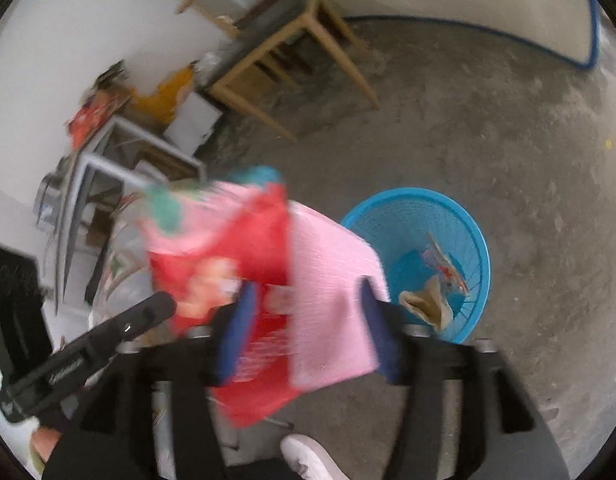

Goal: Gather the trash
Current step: 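Carry both items over the blue wastebasket and open both tools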

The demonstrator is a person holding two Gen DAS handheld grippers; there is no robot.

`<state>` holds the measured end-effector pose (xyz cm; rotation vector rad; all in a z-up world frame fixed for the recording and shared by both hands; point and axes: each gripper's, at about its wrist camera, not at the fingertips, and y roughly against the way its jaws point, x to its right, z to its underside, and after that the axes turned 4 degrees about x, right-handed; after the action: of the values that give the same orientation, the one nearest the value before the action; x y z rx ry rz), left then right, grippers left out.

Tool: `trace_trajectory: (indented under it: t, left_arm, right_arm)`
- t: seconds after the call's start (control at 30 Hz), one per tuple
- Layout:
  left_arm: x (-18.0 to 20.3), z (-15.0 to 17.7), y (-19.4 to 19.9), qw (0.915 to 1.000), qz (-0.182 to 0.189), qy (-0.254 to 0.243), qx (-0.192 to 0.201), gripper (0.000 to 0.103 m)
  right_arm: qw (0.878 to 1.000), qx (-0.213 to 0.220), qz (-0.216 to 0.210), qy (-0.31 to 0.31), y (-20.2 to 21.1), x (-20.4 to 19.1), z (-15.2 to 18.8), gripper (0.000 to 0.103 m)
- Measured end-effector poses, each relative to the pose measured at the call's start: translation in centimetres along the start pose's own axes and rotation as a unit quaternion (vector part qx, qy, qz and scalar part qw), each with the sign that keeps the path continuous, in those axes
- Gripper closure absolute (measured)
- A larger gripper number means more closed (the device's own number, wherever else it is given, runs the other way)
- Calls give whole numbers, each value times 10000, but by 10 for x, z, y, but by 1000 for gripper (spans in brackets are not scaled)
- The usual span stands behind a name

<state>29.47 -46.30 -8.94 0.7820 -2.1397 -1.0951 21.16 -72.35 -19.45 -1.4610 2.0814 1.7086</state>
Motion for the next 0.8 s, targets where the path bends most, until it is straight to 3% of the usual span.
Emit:
trace_trajectory:
  t: [0.2,0.37,0.43,0.67,0.8]
  left_arm:
    - [-23,2,17,9998,-37,79,191,70]
    - [-26,5,57,9989,-76,-105,449,69]
    - [-25,8,80,9983,-41,-160,555,65]
    - [-28,48,174,9942,465,-104,961,51]
    - [-37,93,231,9889,646,-13,1334,40]
  right_arm:
    - [9995,-118,147,-265,-20,26,18,39]
    - [9996,-138,196,-159,-8,28,35,39]
    - [9996,-119,241,-54,1,25,38,39]
    - [9959,-20,341,834,54,-17,62,39]
    - [9879,84,272,1522,91,-57,86,29]
